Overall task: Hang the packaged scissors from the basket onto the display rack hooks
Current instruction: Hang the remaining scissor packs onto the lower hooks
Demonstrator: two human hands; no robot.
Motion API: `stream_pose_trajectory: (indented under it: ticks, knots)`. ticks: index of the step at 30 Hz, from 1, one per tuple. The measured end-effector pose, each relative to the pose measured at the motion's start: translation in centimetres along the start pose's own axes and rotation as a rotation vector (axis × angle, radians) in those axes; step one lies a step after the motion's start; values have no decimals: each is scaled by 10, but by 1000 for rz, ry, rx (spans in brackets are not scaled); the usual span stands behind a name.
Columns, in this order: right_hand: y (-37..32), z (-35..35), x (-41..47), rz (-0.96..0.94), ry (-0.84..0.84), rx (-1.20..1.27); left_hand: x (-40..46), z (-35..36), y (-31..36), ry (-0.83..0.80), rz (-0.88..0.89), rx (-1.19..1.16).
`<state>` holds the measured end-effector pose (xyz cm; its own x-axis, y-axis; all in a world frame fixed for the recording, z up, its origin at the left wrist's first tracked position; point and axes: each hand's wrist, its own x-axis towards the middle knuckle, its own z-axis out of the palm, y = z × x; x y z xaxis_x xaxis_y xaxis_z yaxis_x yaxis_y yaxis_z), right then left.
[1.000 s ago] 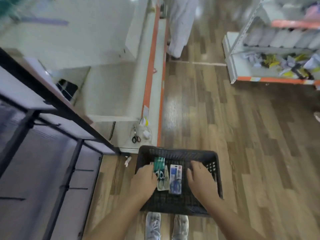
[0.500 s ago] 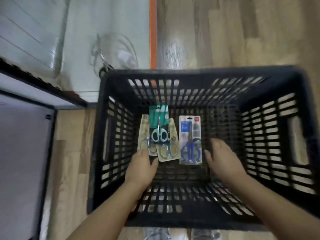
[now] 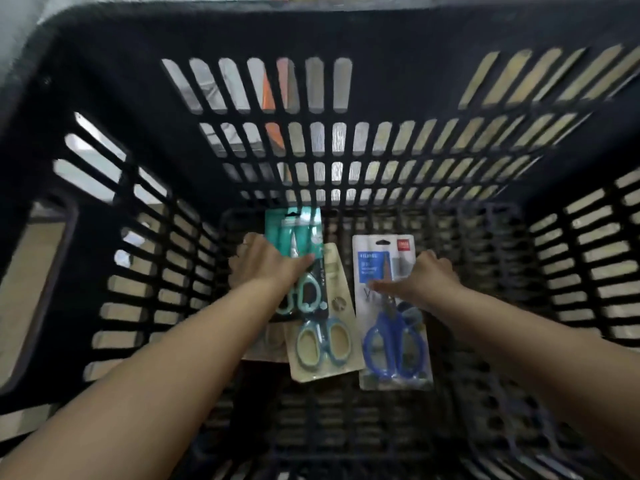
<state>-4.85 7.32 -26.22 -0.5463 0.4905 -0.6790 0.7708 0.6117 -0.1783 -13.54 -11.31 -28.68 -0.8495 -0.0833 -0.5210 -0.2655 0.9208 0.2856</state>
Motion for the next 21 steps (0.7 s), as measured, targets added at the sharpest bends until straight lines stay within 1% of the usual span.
stream_pose_trajectory:
  ticks: [2, 4, 6, 8, 10, 12, 15, 18, 21]
  knots:
    - [0, 6, -7, -31, 19, 4, -3, -1, 4, 1, -25, -94]
    - [1, 11, -12, -55, 30, 10, -8, -6, 9, -1, 1, -190]
    - [2, 11, -13, -44, 38, 76, -14, -10, 11, -17, 22, -313]
    - [3, 12, -8, -25, 39, 141, -14, -11, 11, -65, -25, -430]
    - [4, 11, -1, 6, 40, 216, -16, -14, 9, -127, -63, -478]
    - [8, 10, 4, 58, 41, 374, -21, -19, 5, -199, -92, -523]
    - [15, 5, -4, 101, -42, 594, -40, -30, -2, -247, -109, -653]
    - [20, -5, -27, 94, -126, 635, -70, -47, -2, -242, -186, -767]
    - [17, -31, -59, 115, -199, 690, -98, -77, 3, -266, -249, -792]
